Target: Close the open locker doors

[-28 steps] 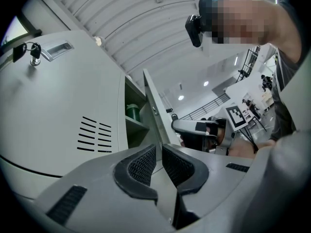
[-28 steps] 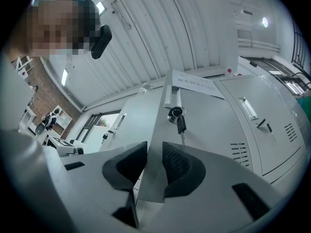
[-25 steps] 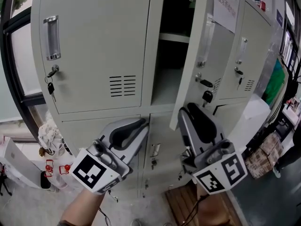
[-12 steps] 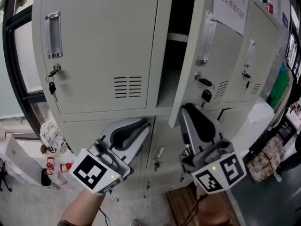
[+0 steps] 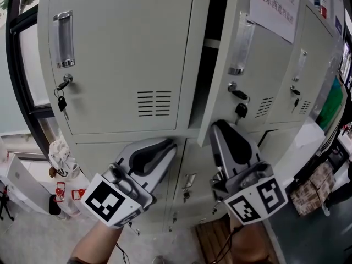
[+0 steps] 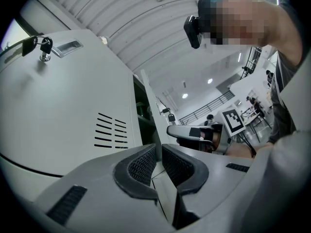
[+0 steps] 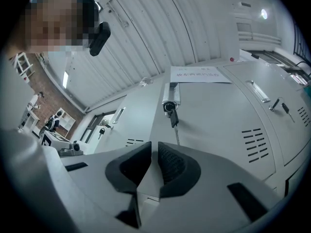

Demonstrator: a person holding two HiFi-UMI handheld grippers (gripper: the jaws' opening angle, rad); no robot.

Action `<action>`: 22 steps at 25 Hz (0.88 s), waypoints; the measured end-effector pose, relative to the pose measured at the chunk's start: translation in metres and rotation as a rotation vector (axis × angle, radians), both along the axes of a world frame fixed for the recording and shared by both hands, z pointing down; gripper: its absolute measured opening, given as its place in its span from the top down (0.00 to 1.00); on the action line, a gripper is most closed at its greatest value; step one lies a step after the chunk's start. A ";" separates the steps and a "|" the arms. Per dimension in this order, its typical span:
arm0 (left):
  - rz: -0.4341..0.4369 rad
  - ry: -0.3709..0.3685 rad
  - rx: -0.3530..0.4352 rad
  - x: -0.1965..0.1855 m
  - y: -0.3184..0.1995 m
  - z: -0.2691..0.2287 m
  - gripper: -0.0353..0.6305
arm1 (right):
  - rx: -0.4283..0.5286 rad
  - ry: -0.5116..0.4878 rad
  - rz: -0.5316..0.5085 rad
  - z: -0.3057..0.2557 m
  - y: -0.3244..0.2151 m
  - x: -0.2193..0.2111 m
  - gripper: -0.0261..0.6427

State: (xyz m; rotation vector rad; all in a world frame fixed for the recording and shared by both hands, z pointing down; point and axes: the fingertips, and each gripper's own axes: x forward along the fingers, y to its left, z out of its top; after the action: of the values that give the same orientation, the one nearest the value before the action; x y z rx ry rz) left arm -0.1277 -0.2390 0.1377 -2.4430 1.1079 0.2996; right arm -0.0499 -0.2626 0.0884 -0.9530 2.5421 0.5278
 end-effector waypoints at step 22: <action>-0.044 0.014 -0.013 -0.009 -0.005 -0.002 0.88 | -0.056 0.017 -0.044 0.009 -0.032 -0.015 0.92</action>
State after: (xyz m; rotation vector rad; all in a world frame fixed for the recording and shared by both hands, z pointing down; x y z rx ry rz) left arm -0.1365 -0.2437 0.1361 -2.4282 1.1707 0.2965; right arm -0.0648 -0.2946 0.0977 -0.9127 2.5998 0.4558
